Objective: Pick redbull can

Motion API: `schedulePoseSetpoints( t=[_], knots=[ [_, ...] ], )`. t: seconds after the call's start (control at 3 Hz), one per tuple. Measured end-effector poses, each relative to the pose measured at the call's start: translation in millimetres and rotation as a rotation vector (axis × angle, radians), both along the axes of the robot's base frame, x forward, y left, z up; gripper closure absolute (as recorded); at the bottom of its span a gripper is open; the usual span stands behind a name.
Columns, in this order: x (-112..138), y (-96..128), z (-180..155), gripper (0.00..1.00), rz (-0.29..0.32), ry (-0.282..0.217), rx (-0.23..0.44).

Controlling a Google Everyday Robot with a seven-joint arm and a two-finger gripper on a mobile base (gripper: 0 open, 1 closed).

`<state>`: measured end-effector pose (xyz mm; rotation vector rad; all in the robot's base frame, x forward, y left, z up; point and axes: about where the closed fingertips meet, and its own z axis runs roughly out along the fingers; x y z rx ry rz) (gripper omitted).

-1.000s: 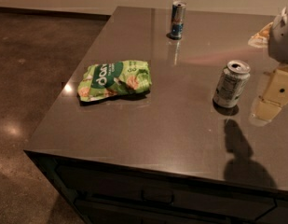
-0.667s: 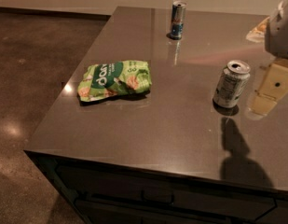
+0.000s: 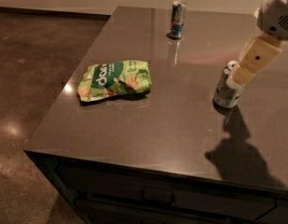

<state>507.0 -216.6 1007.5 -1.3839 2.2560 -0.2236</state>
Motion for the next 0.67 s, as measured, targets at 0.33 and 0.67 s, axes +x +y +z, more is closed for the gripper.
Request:
schedulePoseSetpoints(
  t=[0.33, 0.67],
  knots=[
    [32, -16, 2, 0.00, -0.123, -0.062, 0.087],
    [70, -32, 0, 0.00, -0.225, -0.127, 0.174]
  ],
)
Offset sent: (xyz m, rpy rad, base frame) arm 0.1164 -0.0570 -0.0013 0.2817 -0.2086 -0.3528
